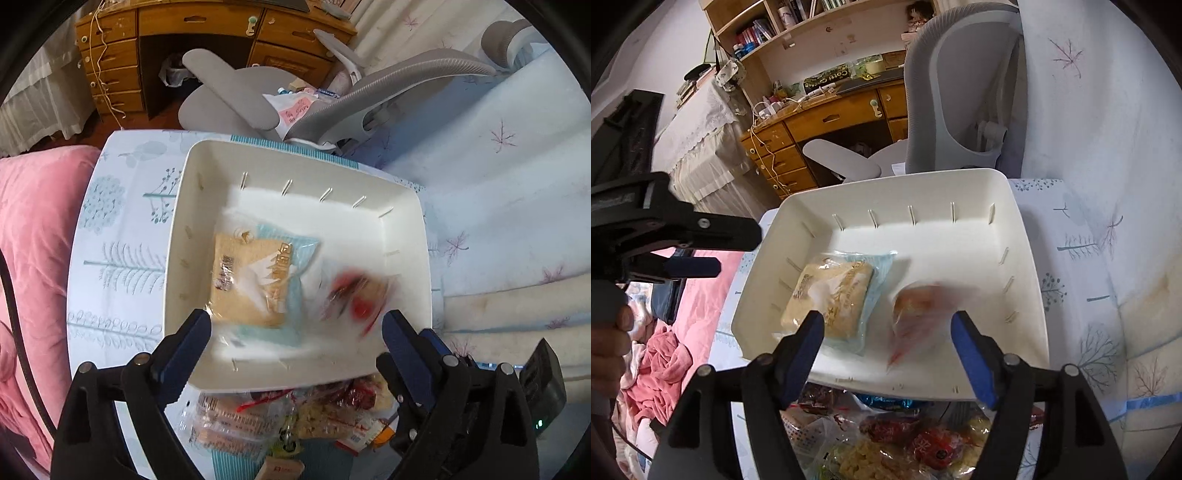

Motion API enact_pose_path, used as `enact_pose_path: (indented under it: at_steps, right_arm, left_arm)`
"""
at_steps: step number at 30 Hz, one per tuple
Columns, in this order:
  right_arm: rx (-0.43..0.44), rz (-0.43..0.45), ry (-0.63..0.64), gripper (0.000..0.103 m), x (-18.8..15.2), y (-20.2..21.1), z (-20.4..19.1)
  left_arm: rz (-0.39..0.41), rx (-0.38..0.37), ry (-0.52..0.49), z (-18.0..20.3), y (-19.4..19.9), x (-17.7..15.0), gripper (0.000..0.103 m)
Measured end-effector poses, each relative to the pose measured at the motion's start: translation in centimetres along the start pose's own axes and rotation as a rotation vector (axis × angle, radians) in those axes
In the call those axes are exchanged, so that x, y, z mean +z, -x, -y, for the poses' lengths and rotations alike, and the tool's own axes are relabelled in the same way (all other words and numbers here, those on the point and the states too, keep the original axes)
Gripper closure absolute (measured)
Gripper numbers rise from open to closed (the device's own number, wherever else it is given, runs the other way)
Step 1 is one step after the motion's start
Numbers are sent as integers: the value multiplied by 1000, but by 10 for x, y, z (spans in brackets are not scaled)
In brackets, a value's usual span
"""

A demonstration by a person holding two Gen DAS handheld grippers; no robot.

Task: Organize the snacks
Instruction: 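Carry both bags into the white tray and open both tools, then withdraw both tools from the tray back over the snack pile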

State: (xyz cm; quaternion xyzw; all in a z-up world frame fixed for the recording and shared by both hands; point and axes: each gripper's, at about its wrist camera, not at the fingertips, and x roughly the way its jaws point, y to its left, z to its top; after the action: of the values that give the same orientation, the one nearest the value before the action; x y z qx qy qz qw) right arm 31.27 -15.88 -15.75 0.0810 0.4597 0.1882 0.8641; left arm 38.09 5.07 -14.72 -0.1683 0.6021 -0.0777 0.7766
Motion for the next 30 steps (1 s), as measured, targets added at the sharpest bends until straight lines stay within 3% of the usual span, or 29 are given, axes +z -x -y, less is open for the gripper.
enact_pose_path:
  at_steps: [6,10,20,30]
  right_arm:
    - [26,-31,-70,31,-7,2,-4]
    - [29,-45,-187,31,-26,14,-2]
    - [-29,23,-380,30,-89,75,-22]
    - [-18,90,-466,30,-148,126,-67]
  left_arm:
    - [22,18,-19,-8,32,-23,10]
    - [41,7,-36,-15,56,-45,10]
    - [64,-1,-165,-33,114,-111,10]
    - [76,-30,-266,-54,153,-179,10]
